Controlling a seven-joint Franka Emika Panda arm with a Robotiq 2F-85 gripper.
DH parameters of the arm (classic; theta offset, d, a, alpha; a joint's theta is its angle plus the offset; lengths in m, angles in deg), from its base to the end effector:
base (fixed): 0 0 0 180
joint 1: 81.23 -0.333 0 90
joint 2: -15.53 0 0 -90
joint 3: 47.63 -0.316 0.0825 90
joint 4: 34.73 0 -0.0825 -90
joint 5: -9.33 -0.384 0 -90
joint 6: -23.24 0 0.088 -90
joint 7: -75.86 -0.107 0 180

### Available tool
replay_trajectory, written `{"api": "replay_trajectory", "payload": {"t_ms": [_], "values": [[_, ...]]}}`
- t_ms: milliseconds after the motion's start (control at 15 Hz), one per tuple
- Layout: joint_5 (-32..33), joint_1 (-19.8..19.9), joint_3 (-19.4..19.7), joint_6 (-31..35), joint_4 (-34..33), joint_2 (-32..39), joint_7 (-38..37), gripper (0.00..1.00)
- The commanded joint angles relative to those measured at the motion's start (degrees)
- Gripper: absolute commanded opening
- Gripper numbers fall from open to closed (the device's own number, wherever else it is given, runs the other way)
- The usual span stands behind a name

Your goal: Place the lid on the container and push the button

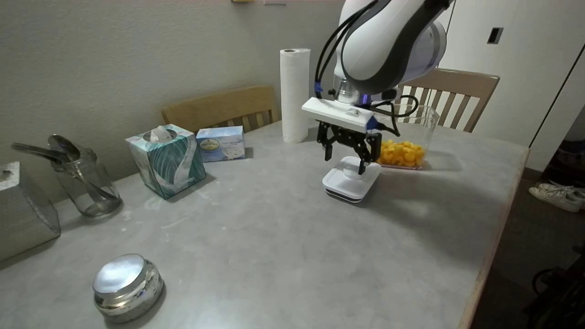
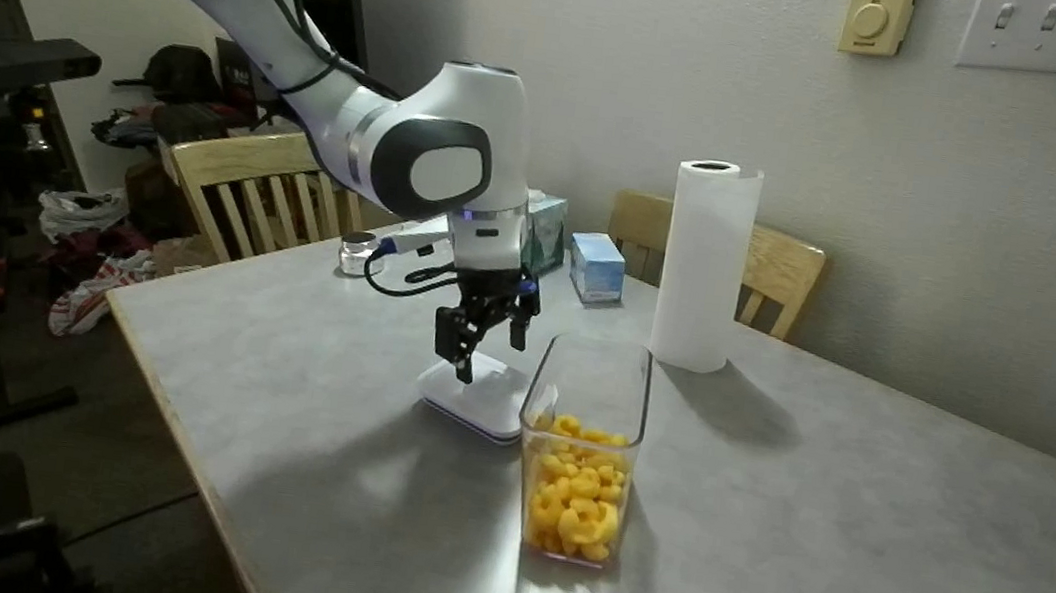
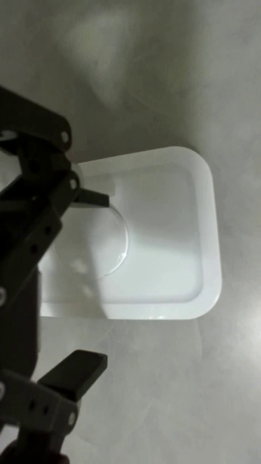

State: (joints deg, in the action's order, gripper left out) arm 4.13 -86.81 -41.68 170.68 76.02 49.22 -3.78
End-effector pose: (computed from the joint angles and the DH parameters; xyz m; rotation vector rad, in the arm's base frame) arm 0.6282 -0.0032 0.1854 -2.3244 2.0648 -0.0743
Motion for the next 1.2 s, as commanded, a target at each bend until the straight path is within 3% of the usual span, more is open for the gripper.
{"api": "replay_trajectory", "payload": {"t_ms": [0, 1133], "values": [[-1.9, 0.6, -0.3, -3.0, 0.2, -0.2, 0.4, 1.0], [-2.5, 1.4, -0.6, -2.5, 2.6, 0.4, 1.8, 1.0]]}}
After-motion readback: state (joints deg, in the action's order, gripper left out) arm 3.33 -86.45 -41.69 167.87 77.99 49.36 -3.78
